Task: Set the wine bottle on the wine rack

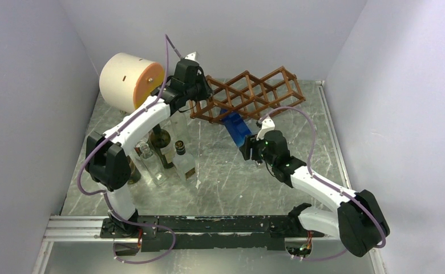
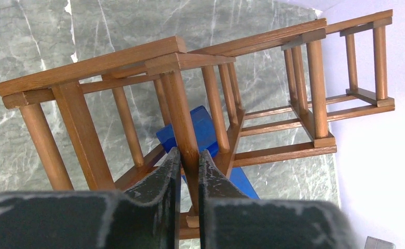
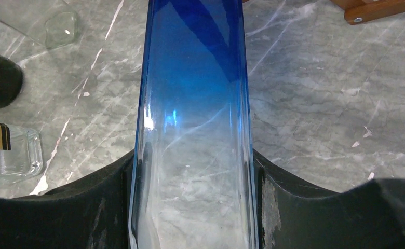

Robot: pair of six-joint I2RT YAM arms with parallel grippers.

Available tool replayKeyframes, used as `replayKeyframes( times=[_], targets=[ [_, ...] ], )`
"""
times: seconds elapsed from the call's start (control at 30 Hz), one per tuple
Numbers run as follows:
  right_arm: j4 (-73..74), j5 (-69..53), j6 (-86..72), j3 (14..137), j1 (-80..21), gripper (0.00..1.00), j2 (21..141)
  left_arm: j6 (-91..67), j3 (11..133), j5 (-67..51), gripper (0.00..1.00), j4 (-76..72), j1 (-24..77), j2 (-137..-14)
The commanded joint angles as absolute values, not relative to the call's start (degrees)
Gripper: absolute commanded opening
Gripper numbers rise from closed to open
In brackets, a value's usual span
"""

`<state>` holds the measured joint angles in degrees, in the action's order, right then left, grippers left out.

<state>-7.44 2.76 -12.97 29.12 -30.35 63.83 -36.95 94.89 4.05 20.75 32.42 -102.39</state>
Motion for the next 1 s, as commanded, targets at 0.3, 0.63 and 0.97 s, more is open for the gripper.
replayKeyframes(
  times=[0.3, 0.63, 0.97],
  targets=[
    [-24.71, 4.28, -13.89, 29.73, -28.53, 0.00, 58.67, -34.01, 99.92, 3.39, 0.36, 20.74, 29.05, -102.06],
    [-29.74, 5.45, -19.02, 26.41, -28.49, 0.00, 58.66, -32.54, 99.48, -0.49, 0.46, 20.16, 28.74, -99.77],
    [-42.53, -1.77, -25.75, 26.02, -25.93, 0.00, 66.44, -29.61, 97.22, -4.31, 0.51, 21.95, 28.67, -92.88]
  ],
)
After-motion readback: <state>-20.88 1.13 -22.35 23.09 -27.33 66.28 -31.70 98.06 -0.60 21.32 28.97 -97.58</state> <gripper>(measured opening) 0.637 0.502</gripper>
